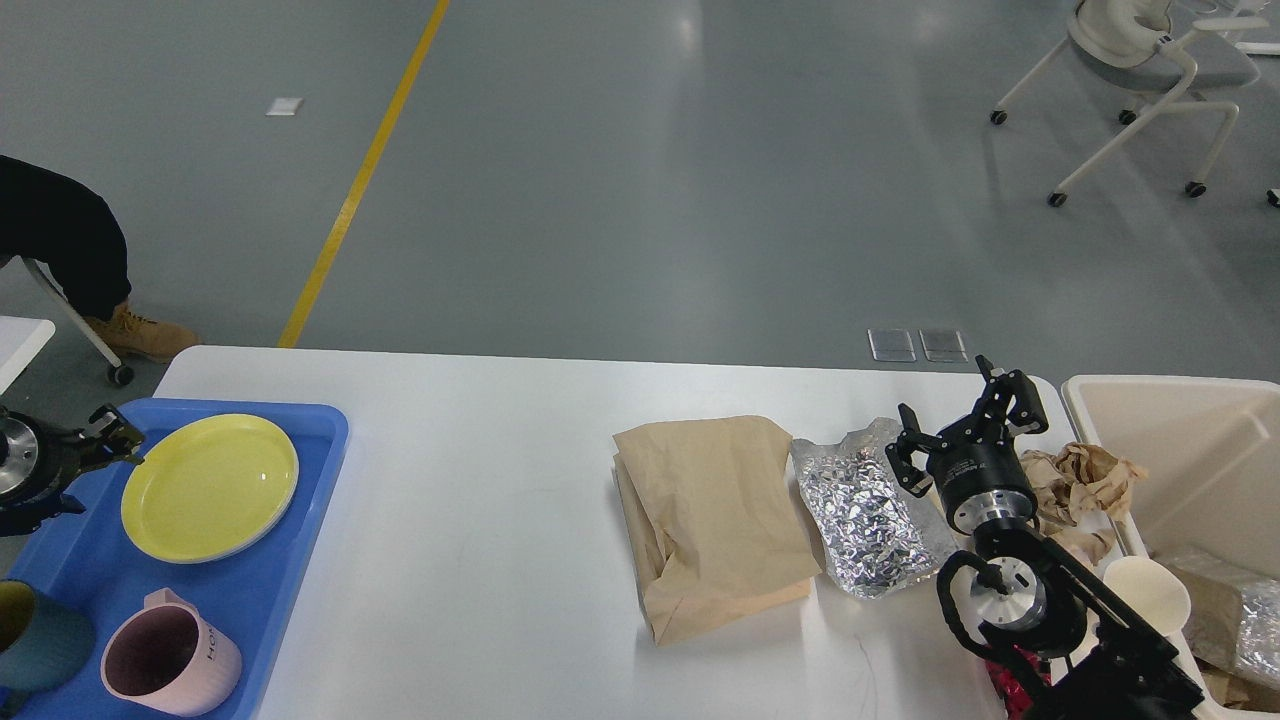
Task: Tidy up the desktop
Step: 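Release the yellow plate and move the left gripper toward the pink mug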
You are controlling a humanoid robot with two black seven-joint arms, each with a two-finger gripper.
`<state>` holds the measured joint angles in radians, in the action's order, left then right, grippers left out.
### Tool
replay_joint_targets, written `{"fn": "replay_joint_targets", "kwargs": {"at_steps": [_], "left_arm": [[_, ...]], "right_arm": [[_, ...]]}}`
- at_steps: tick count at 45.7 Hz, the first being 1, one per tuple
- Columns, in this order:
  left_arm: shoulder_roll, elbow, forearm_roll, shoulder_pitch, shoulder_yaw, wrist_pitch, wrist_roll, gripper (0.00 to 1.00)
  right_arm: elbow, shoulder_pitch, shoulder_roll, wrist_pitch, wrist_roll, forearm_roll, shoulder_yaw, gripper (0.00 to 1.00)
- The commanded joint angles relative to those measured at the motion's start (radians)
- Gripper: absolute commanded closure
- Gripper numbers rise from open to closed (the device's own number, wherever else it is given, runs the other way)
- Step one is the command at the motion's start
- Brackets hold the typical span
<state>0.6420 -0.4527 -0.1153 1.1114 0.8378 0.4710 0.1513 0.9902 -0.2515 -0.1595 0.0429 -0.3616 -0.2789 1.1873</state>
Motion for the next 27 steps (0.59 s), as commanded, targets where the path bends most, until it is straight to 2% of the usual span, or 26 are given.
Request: {"fn": "replay_joint_targets", "kwargs": {"at_steps": [1, 8, 11, 15, 21, 27], "left_arm": [[0.004, -0.011, 0.002, 0.004, -0.032, 0.032, 0.013, 0.06], [0.011, -0.011, 0.002, 0.028, -0.052, 0.035, 0.011, 0.04], [0.015, -0.001, -0.001, 0.028, -0.066, 0.023, -0.006, 0.04], [0.011, 0.0, -0.014, 0.018, -0.159, 0.02, -0.007, 0.04], [0.013, 0.031, -0.014, -0.08, -0.441, -0.002, -0.007, 0.04], [0.013, 0.04, -0.012, -0.221, -0.908, -0.005, -0.006, 0.04]], "right_arm": [[-0.001, 0.0, 0.0, 0.0, 0.001, 0.0, 0.0, 0.0], [0.001, 0.0, 0.0, 0.0, 0.0, 0.0, 0.0, 0.0], [-0.001, 0.0, 0.0, 0.0, 0.0, 0.0, 0.0, 0.0], [0.001, 0.0, 0.0, 0.0, 0.0, 0.0, 0.0, 0.0], [0.001, 0.0, 0.0, 0.0, 0.0, 0.0, 0.0, 0.0], [0.001, 0.0, 0.0, 0.0, 0.0, 0.0, 0.0, 0.0]]}}
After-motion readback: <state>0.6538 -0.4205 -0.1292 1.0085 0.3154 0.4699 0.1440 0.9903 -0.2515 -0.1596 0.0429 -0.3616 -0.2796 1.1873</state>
